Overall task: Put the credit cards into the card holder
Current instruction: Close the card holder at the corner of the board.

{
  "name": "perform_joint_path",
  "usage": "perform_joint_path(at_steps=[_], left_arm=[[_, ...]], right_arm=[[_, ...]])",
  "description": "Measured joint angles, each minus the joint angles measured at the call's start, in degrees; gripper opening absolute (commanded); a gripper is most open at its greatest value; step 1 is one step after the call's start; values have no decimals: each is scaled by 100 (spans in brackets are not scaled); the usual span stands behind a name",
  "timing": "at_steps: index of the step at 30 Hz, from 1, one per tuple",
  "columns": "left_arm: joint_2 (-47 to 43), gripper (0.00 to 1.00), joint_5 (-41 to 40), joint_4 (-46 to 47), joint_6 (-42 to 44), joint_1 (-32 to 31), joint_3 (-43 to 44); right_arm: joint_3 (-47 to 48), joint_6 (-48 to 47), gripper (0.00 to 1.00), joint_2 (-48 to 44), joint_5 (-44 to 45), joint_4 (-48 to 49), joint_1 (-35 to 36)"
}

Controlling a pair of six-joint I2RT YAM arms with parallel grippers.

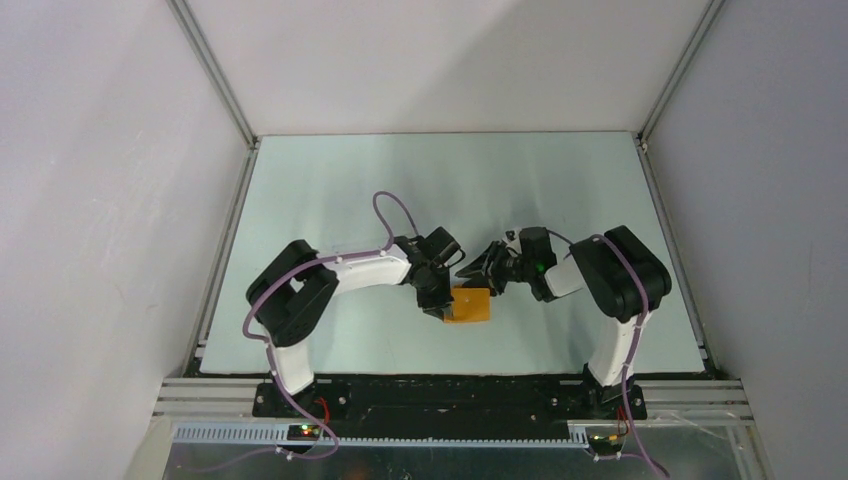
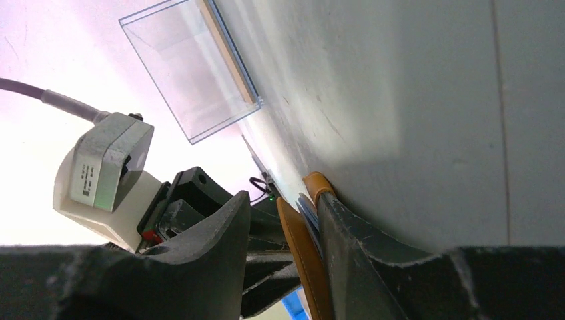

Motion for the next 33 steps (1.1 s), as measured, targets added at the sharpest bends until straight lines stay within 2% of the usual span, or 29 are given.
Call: perform_joint_path(at_steps=[6,16,19,21,22,26,28,31,33], left_arm=[[70,0,22,-85,-2,-7,85],[168,0,39,-256,4,-7,232],[184,0,42,-286,35,-7,264],[188,2,39,-306,68,-11,284],[188,7,35,-313,98,-15,291],[190,24,-2,-319,273,-44,330],[190,29,-31,-323,387,-63,352],[203,35,-74,-380,577,-72,404],[214,39,-74,-415,691,-68,433]], right_arm=[[275,247,46,275,-299,153,-87],[807,833,43,365,-455,1447,-492],[833,730,42,354,-570,1375,-610],[833,433,42,278,-595,944,-673],[837,162,43,160,-566,483,-706],[984,-1274,43,-492,-208,-1779,-763],[1117,-2076,43,-839,105,-2949,-726],[1172,-2933,39,-1189,511,-4168,-518],[1169,-3257,30,-1287,686,-4677,-330]])
